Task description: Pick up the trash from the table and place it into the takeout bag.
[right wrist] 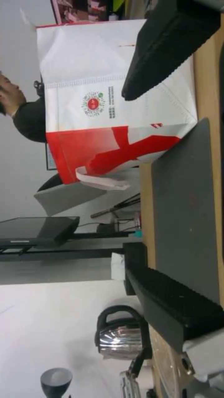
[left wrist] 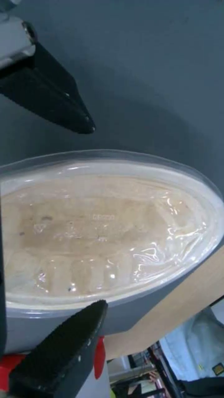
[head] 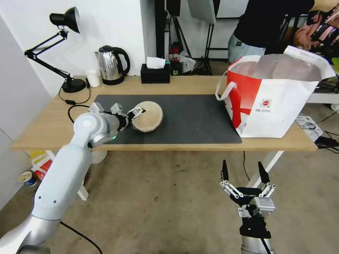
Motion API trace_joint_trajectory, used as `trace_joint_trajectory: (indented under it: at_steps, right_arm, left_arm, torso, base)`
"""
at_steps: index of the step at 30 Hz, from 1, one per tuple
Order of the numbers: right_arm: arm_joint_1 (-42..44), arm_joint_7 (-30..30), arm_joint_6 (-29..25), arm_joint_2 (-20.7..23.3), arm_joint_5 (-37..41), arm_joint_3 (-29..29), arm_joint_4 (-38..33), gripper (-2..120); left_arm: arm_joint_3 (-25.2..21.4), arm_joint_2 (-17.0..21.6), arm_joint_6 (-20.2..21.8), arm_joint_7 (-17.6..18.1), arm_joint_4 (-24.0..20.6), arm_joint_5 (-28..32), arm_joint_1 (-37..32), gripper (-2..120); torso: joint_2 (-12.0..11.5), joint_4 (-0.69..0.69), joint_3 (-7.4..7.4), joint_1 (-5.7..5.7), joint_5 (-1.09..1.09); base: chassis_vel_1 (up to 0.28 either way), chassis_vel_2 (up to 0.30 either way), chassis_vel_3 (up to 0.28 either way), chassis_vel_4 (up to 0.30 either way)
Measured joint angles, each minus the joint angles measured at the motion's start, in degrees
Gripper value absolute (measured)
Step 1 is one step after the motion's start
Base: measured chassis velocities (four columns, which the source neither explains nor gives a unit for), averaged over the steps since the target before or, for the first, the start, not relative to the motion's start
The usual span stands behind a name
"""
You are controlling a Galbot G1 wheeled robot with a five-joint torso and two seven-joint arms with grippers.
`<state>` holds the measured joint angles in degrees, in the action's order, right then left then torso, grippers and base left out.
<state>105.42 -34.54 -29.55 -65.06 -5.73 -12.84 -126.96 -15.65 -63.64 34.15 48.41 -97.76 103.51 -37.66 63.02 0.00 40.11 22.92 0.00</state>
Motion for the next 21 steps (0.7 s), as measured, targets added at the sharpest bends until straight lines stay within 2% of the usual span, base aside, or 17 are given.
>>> trace_joint_trajectory:
  at_steps: [21]
  right_arm:
    - [0.0, 0.0, 0.0, 0.0, 0.0, 0.0, 0.0, 100]
  left_arm:
    - [1.53, -1.99, 0.12, -0.87, 2.66, -1.86, 0.67, 99]
  torso:
    - [0.0, 0.0, 0.0, 0.0, 0.01]
  base:
    - [0.0, 0.0, 0.0, 0.0]
